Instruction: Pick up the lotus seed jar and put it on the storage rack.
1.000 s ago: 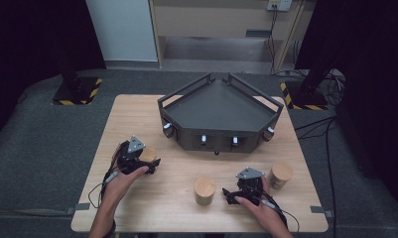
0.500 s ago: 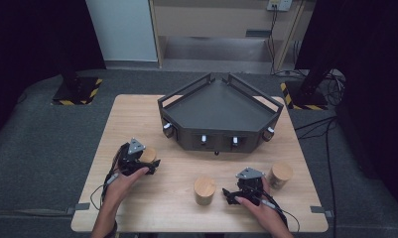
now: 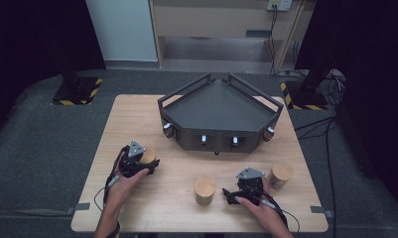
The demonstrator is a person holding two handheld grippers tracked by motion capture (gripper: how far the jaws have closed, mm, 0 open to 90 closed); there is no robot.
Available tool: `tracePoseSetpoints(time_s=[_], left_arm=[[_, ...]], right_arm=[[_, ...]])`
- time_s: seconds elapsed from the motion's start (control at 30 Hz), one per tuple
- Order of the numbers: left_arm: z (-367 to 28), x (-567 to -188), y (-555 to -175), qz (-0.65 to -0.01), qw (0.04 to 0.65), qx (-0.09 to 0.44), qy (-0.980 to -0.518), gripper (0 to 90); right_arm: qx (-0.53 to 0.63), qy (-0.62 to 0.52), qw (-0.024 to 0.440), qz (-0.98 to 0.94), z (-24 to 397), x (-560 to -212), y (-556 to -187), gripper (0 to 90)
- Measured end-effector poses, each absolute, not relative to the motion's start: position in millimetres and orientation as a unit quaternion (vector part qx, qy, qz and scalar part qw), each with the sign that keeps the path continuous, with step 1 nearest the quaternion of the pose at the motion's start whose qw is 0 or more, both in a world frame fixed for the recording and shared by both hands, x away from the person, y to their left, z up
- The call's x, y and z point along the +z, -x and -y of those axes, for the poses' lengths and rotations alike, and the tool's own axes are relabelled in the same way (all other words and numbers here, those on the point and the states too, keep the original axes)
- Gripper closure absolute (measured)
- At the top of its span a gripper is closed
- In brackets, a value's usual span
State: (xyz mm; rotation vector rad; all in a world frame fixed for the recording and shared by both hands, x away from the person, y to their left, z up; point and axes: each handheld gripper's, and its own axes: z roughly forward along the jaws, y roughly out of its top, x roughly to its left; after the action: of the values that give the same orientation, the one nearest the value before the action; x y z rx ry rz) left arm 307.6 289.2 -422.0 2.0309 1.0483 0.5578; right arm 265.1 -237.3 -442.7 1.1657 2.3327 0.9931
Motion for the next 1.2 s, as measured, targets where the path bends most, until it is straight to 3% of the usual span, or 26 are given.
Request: tracePoseSetpoints(time_s=[1.2], left_arm=[[-291.3, -382.7, -303.2, -0.358, 0.399, 0.209, -0.818, 24.2]], right_arm=[[0.350, -0.411, 0.174, -0.823, 237.3, -442.5, -265.2, 0.9]])
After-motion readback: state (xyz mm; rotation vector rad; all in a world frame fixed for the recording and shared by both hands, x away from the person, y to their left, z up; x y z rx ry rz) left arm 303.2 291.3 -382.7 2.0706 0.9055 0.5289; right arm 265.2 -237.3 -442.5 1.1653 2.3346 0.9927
